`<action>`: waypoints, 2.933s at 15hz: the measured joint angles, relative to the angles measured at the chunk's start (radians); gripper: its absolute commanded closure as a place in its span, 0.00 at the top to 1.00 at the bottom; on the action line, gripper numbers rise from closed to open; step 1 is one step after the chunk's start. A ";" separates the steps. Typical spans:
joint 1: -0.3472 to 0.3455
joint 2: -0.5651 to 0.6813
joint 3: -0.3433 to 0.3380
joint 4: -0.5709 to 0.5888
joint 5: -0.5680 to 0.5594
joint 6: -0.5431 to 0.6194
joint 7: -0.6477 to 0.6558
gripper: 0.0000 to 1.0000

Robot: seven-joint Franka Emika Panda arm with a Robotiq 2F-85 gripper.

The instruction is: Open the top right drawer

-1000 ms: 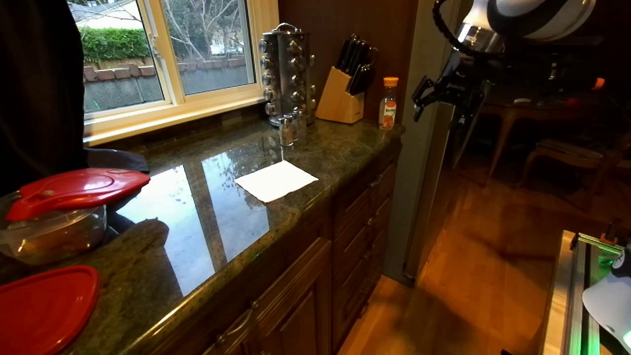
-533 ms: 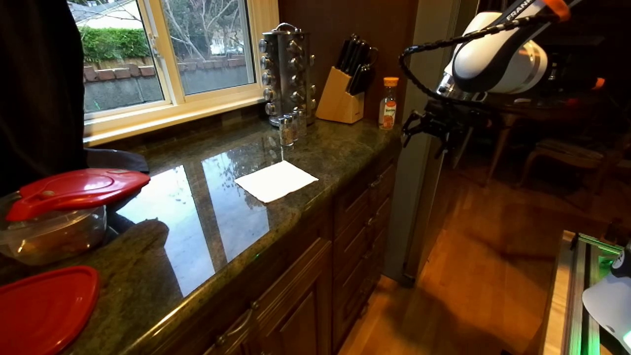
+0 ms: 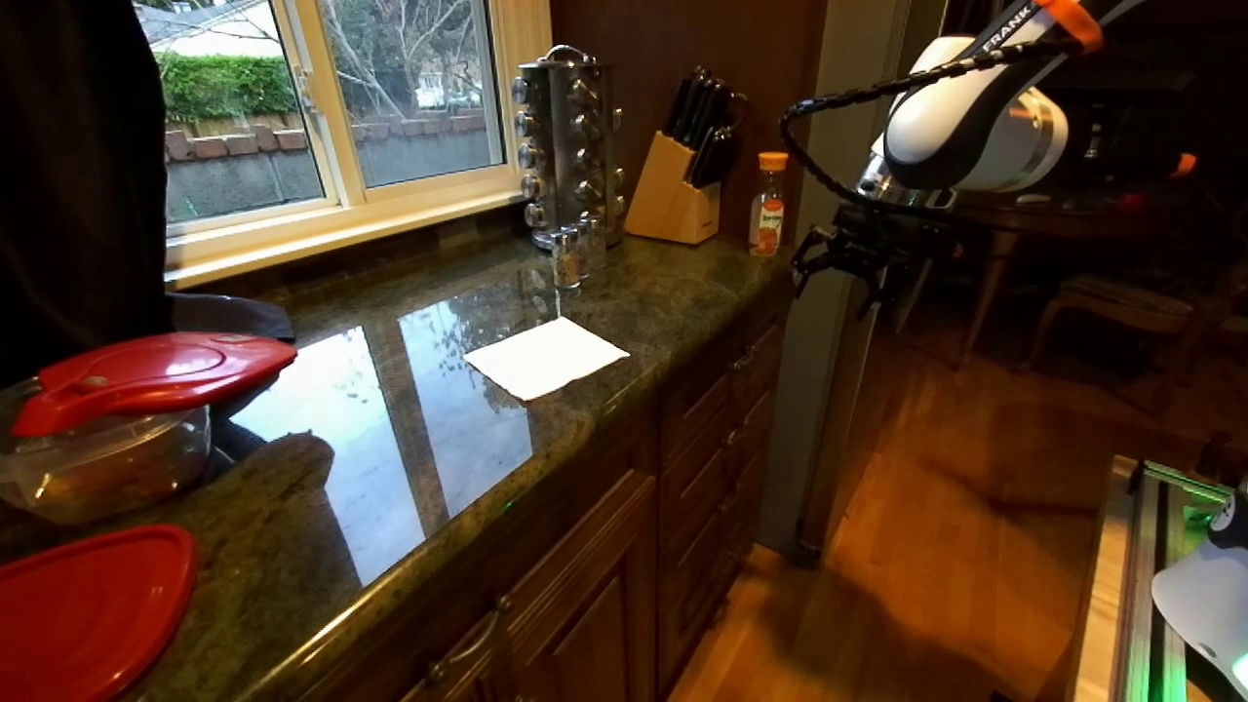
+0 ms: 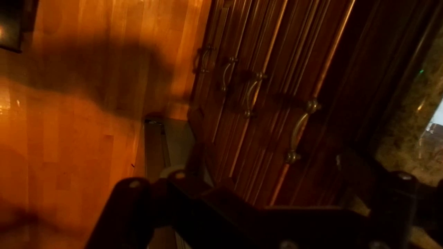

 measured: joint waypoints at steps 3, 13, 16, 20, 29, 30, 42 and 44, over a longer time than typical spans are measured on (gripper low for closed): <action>0.016 0.068 -0.026 0.018 0.043 0.019 -0.011 1.00; 0.038 0.291 -0.040 0.149 0.316 0.091 -0.135 1.00; 0.037 0.300 -0.036 0.161 0.339 0.091 -0.141 1.00; 0.028 0.366 -0.022 0.223 0.419 0.091 -0.180 1.00; -0.022 0.540 0.030 0.356 0.553 0.092 -0.286 1.00; -0.030 0.554 0.040 0.368 0.570 0.092 -0.299 1.00; -0.144 0.635 0.146 0.446 0.767 0.099 -0.540 0.39; -0.151 0.632 0.151 0.446 0.777 0.099 -0.569 0.33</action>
